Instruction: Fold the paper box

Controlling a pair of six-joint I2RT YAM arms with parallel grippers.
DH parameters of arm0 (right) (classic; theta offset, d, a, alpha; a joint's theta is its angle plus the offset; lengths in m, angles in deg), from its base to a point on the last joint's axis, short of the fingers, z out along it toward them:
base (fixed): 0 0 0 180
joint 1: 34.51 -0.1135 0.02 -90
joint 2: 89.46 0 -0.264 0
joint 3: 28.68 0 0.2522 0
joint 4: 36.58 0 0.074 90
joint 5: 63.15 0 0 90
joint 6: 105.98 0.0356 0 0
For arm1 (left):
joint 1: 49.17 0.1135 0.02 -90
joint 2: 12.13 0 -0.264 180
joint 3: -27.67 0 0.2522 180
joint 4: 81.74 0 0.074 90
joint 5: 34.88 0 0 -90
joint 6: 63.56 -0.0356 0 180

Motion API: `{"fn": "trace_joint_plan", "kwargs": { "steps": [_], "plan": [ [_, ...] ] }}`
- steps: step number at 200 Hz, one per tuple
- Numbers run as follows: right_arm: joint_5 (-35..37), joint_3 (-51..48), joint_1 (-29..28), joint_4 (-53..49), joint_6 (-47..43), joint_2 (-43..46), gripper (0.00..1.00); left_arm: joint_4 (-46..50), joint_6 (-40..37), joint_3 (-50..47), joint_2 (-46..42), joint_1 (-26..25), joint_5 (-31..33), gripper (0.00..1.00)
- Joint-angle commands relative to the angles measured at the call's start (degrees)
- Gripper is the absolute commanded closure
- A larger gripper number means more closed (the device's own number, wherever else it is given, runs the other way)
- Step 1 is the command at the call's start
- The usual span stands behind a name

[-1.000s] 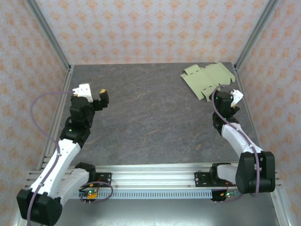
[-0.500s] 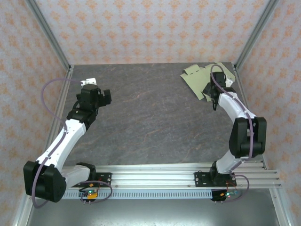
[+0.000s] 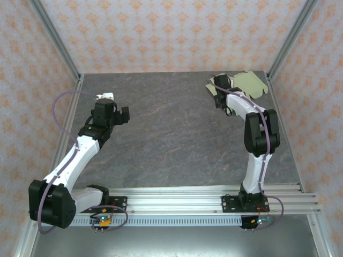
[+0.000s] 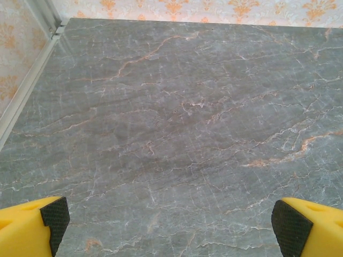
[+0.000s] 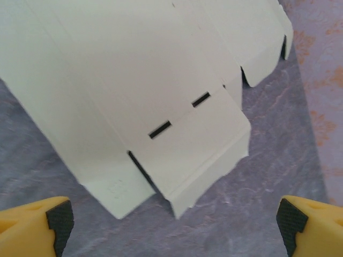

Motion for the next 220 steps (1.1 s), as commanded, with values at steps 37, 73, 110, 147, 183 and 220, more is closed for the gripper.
{"fn": "trace_joint_plan", "kwargs": {
  "steps": [37,73,110,147,183,220],
  "plan": [
    [4.1,-0.6,0.7,-4.3,-13.2,-1.5,0.11,-1.8,-2.5,-0.7,-0.4,0.2,2.8,0.00],
    [4.7,-0.2,1.3,-4.1,-13.3,-3.1,0.12,-2.6,-3.9,-1.9,-1.1,0.1,5.5,0.00],
    [5.2,-0.1,2.1,-1.9,-14.1,-4.5,0.16,-2.9,-4.8,-2.4,-0.9,0.1,6.7,0.00],
    [7.5,0.8,2.4,0.5,-15.1,-5.3,0.22,-2.5,-5.1,-1.7,-1.1,0.1,7.2,0.00],
    [7.4,1.3,2.4,0.5,-13.3,-6.3,0.22,-2.4,-5.1,-1.8,-2.2,0.1,7.2,0.00],
    [7.4,0.2,2.4,1.1,-11.6,-6.3,0.22,-2.4,-4.4,-1.9,-2.9,0.1,6.9,0.00]
  ]
}}
